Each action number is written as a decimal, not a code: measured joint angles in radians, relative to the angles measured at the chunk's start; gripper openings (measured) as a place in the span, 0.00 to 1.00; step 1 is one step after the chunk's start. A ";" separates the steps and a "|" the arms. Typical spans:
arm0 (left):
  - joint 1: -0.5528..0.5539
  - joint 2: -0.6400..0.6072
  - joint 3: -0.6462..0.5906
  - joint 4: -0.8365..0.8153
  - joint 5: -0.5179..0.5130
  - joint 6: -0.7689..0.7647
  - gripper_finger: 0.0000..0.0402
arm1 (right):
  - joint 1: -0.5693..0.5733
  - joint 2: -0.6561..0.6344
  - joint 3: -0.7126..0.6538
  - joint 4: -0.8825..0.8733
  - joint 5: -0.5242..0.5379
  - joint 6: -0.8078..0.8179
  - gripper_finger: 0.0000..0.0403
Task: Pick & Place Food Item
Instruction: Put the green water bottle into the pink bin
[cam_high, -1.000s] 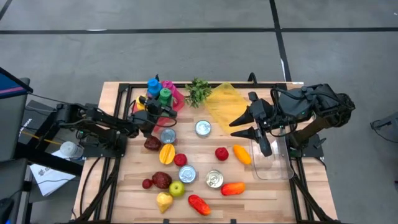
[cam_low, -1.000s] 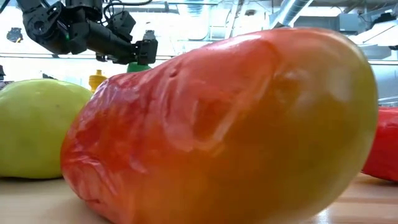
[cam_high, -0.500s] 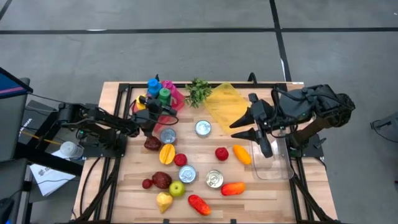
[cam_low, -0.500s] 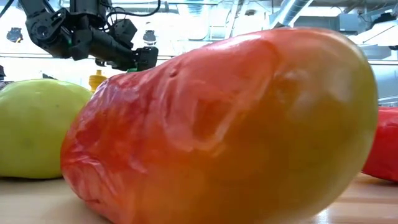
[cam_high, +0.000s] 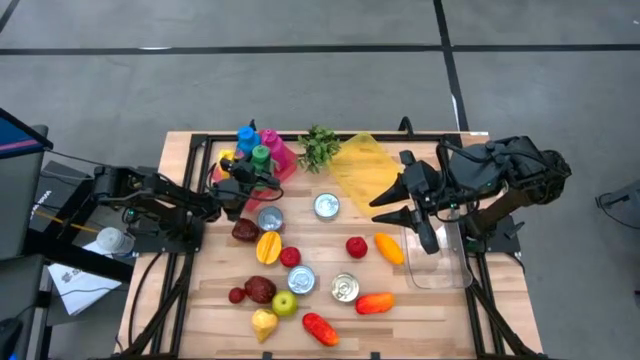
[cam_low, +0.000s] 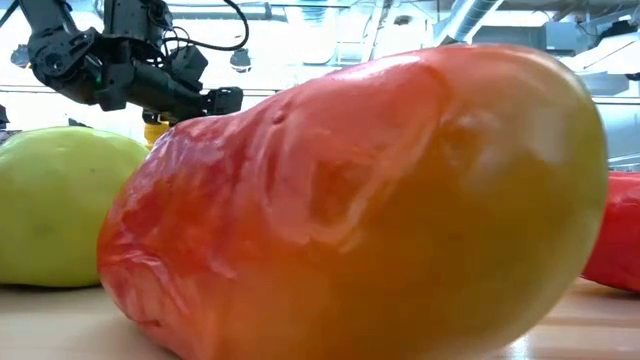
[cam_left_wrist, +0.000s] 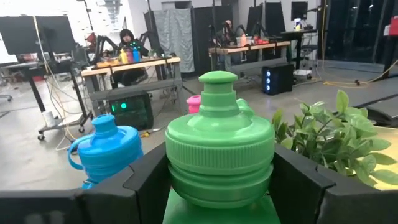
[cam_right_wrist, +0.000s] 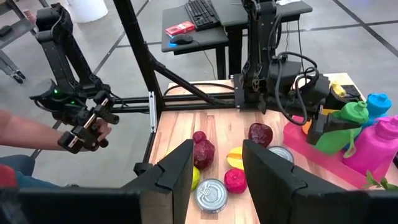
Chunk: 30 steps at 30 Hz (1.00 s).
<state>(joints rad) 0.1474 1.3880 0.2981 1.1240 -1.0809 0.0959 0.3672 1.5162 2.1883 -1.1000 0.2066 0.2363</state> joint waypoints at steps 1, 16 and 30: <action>0.000 0.001 0.000 -0.002 0.000 0.000 0.53 | 0.000 0.000 0.000 0.000 0.000 0.000 0.33; 0.000 0.111 0.000 0.036 0.008 -0.051 0.53 | 0.000 0.000 0.000 0.000 0.000 0.001 0.33; -0.001 0.104 0.000 0.021 0.012 -0.051 0.67 | 0.000 0.000 0.000 0.000 -0.007 0.003 0.34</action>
<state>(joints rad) 0.1463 1.4920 0.2985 1.1449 -1.0687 0.0448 0.3672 1.5162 2.1883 -1.0998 0.1997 0.2398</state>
